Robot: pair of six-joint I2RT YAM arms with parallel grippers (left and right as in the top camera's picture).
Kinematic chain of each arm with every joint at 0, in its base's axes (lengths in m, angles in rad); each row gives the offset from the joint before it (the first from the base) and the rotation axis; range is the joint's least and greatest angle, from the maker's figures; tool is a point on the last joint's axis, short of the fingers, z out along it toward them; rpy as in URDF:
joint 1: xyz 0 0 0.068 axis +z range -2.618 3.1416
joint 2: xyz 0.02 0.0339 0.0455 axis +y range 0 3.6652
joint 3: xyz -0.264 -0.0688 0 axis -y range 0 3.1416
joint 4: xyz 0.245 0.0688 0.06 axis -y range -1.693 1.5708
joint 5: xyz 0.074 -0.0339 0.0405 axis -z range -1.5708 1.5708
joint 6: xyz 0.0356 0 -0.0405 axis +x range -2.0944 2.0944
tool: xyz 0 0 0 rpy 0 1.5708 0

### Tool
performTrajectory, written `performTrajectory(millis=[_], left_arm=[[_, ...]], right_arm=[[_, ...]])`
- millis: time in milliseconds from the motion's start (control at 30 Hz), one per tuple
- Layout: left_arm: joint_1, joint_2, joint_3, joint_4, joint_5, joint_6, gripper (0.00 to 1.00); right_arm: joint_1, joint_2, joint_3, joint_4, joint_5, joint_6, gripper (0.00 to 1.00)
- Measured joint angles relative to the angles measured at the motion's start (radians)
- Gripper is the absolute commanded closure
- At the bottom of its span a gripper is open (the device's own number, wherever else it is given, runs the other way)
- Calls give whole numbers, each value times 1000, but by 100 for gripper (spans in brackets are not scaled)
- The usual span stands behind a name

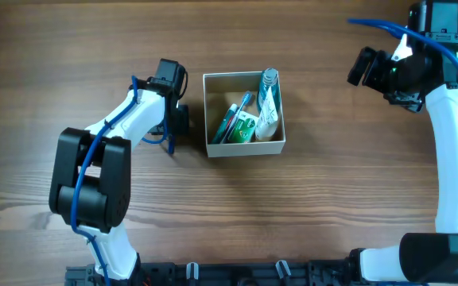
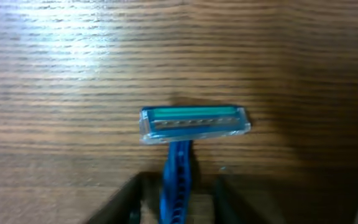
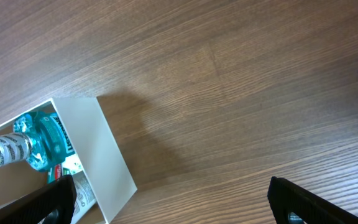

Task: Pack container
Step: 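Grasp the blue razor with the left gripper, then place the razor into the box's left side and release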

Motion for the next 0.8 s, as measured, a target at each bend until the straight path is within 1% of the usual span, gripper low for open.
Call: performTrajectory(millis=[33, 67, 233, 333, 433, 500, 600, 667, 733, 800], left_arm=[[-1, 0, 0, 3, 5, -1, 93], [-1, 0, 0, 5, 10, 6, 96], [-1, 0, 2, -6, 12, 5, 96], [-1, -19, 2, -56, 12, 5, 96], [-1, -103, 2, -117, 13, -6, 96], [-6, -214, 21, -127, 17, -21, 96], [-52, -384, 62, -71, 27, -31, 96], [-110, -454, 74, -13, 31, -37, 96], [-176, -471, 80, 38, 30, -56, 96], [-226, -433, 81, 68, 30, -80, 96]], right_arm=[[0, 0, 0, 0, 0, 0, 0], [0, 0, 0, 0, 0, 0, 0], [0, 0, 0, 0, 0, 0, 0], [0, 0, 0, 0, 0, 0, 0], [0, 0, 0, 0, 0, 0, 0], [0, 0, 0, 0, 0, 0, 0], [0, 0, 0, 0, 0, 0, 0], [0, 0, 0, 0, 0, 0, 0], [0, 0, 0, 0, 0, 0, 0], [0, 0, 0, 0, 0, 0, 0]])
